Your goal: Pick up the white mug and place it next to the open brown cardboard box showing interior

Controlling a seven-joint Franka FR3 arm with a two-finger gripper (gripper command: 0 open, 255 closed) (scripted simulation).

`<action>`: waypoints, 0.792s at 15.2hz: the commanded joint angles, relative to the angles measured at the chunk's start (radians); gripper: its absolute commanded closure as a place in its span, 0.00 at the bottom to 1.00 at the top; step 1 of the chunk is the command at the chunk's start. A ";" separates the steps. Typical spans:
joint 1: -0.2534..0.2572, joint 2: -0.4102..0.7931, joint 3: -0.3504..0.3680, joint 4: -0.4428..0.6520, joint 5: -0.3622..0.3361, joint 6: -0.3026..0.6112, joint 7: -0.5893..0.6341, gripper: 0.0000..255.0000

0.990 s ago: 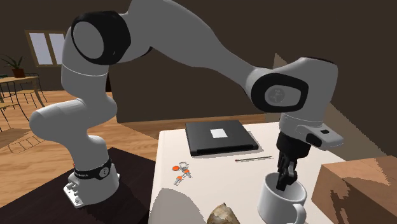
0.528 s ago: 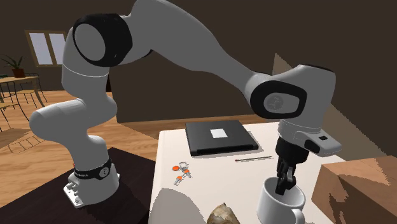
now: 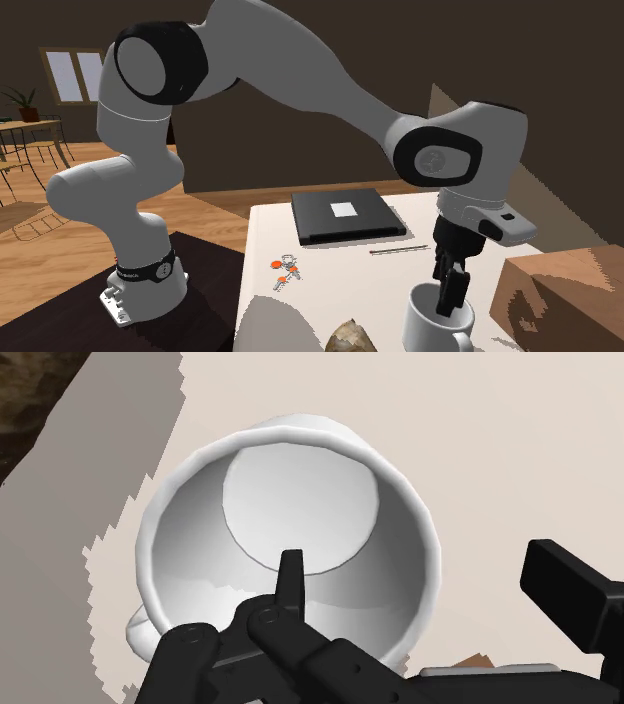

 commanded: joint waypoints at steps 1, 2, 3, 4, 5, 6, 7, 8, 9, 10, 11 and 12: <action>0.000 -0.012 0.002 0.016 0.004 -0.028 -0.003 0.00; -0.001 -0.023 0.005 0.034 0.008 -0.056 -0.005 0.00; -0.001 -0.032 0.006 0.054 0.011 -0.085 -0.008 0.00; 0.000 -0.039 0.008 0.071 0.014 -0.109 -0.009 0.00; 0.000 -0.039 0.008 0.071 0.014 -0.109 -0.009 0.00; 0.000 -0.039 0.008 0.071 0.014 -0.108 -0.009 0.00; 0.000 -0.039 0.008 0.071 0.014 -0.108 -0.009 0.00; 0.000 -0.039 0.008 0.071 0.014 -0.108 -0.009 0.00; 0.000 -0.039 0.008 0.071 0.014 -0.108 -0.009 0.00; 0.000 -0.039 0.008 0.071 0.014 -0.109 -0.009 0.00; 0.000 -0.039 0.008 0.071 0.014 -0.109 -0.009 0.00; 0.000 -0.039 0.008 0.071 0.014 -0.109 -0.009 0.00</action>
